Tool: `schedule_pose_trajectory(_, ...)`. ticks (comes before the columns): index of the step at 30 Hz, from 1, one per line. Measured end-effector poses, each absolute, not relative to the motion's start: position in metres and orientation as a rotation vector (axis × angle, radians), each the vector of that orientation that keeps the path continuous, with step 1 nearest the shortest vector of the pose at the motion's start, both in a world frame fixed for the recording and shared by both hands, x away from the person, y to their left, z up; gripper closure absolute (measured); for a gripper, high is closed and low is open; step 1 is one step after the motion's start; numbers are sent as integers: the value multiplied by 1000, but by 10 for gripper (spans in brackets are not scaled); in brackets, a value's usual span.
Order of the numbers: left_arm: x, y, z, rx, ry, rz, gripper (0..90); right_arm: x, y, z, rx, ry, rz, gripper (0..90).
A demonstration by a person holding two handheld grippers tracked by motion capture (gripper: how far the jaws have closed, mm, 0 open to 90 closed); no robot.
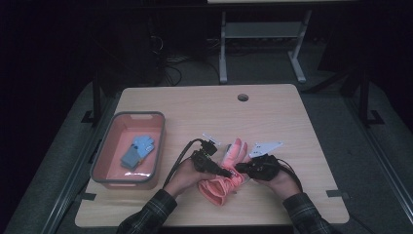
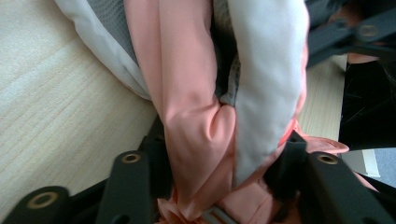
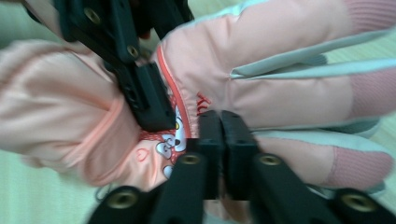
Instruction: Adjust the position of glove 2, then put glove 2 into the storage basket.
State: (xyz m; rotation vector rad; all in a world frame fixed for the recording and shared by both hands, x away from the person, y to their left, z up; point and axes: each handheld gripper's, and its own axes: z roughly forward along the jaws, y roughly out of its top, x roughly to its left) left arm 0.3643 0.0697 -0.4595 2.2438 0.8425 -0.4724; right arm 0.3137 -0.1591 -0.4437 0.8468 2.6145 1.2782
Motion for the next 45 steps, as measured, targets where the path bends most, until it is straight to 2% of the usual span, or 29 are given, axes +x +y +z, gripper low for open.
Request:
schedule_pose_trajectory(2,363,70,-458,2253,827,-458,584,312,-165,-440,883,2590,1318,657)
schedule_pose_trajectory(7,363,72,-453,2244,816,-457,611,306,-189,-433,961,2460,1300,475)
schedule_pose_trajectory(18,355,72,-424,2259,741,-370,629,299,-245,-458,1185,2338,1173,190)
schedule_pose_trajectory(32,361,96,-394,2217,758,-246,626,309,-242,-482,1211,2318,1037,110)
schedule_pose_trajectory(45,369,130,-363,2160,823,-174,624,309,-239,-482,1197,2346,1022,93)
